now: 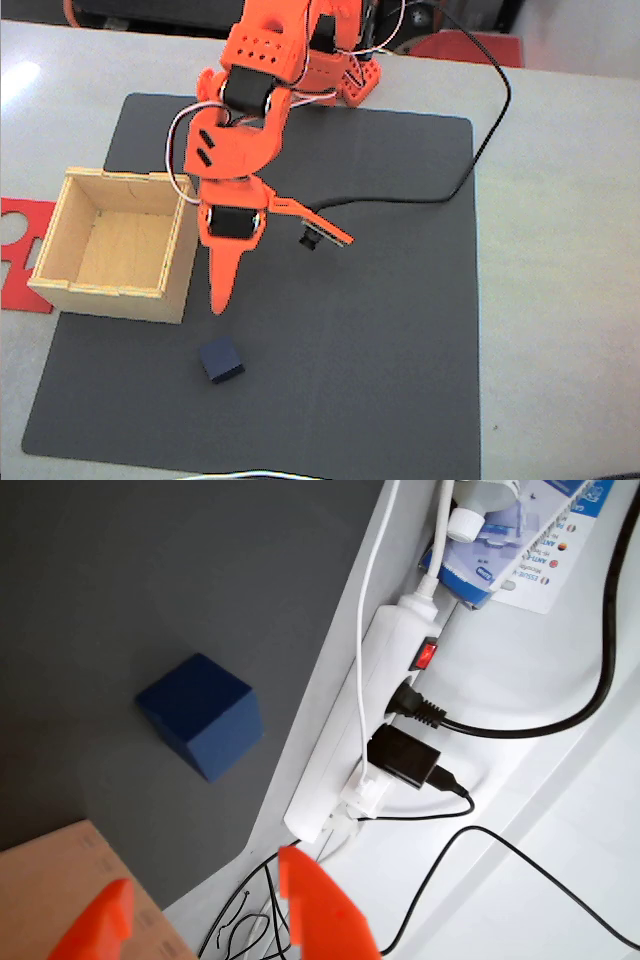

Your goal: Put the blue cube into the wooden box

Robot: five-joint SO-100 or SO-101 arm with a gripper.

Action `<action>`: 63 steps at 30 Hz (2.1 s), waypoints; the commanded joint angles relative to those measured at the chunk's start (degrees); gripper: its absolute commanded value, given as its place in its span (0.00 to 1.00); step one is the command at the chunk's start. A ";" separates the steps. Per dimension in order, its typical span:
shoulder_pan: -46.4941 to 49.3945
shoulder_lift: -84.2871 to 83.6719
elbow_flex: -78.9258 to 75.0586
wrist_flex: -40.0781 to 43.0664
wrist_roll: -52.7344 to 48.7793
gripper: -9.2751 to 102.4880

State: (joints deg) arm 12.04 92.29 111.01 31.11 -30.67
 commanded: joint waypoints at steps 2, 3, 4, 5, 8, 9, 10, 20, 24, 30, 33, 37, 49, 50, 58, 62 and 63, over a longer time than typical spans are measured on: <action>0.44 -2.72 -5.71 0.26 -1.93 0.24; 0.44 -3.78 -6.50 0.26 -2.11 0.24; 0.44 -4.83 -7.21 0.18 -2.29 0.24; 0.44 -5.80 -7.73 0.00 -2.55 0.24; 0.44 -8.53 -9.23 -0.09 -4.48 0.25; 0.53 -9.23 -9.76 -0.09 -4.92 0.25; 0.53 -10.02 -10.28 -0.09 -5.27 0.25; 0.44 -15.82 -19.25 0.09 -6.33 0.25; 0.00 -18.90 -23.73 0.62 -6.42 0.25; -0.62 -22.76 -26.28 0.97 -6.59 0.25; -1.14 -24.35 -26.28 0.97 -6.59 0.25; -1.85 -25.58 -26.28 1.85 -6.59 0.26; -3.34 -29.97 -32.08 5.71 -8.53 0.28; -3.43 -30.41 -32.43 5.71 -8.61 0.28; -4.75 -31.73 -33.22 5.80 -9.58 0.25; -4.83 -31.82 -33.22 5.80 -9.58 0.16; -4.83 -31.82 -33.22 5.80 -9.58 0.14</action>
State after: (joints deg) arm 7.65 60.12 79.19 36.12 -39.99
